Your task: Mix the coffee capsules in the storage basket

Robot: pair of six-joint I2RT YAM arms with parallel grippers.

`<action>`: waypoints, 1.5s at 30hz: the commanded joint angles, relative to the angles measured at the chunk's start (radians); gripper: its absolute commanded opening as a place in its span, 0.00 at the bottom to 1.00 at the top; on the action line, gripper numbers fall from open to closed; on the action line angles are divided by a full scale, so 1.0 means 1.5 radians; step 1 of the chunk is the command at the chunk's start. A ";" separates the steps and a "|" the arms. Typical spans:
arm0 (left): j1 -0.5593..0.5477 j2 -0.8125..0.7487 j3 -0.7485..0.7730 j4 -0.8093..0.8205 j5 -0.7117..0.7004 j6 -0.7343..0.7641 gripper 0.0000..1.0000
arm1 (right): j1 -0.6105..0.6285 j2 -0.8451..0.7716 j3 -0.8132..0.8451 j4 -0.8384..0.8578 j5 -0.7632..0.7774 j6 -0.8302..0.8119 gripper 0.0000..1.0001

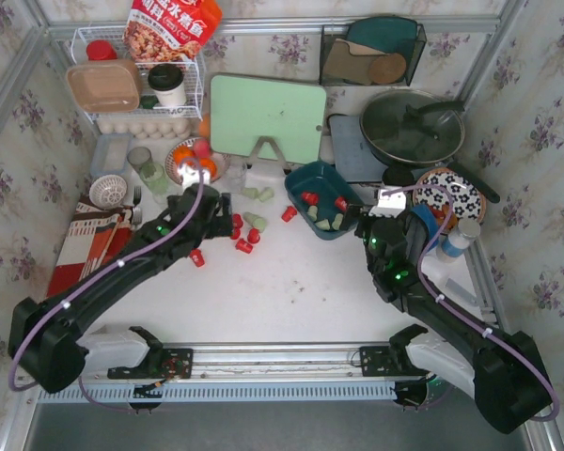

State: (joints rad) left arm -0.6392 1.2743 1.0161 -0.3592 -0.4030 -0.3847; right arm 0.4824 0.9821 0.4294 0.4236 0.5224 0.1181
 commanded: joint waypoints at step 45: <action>0.097 0.167 -0.160 0.011 -0.032 -0.183 0.38 | -0.001 -0.007 -0.062 0.107 0.022 0.043 1.00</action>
State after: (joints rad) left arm -0.4965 1.5173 0.7784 -0.3759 -0.4282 -0.6559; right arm 0.4824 0.9684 0.3275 0.5510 0.5491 0.1799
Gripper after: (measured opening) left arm 0.422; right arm 1.000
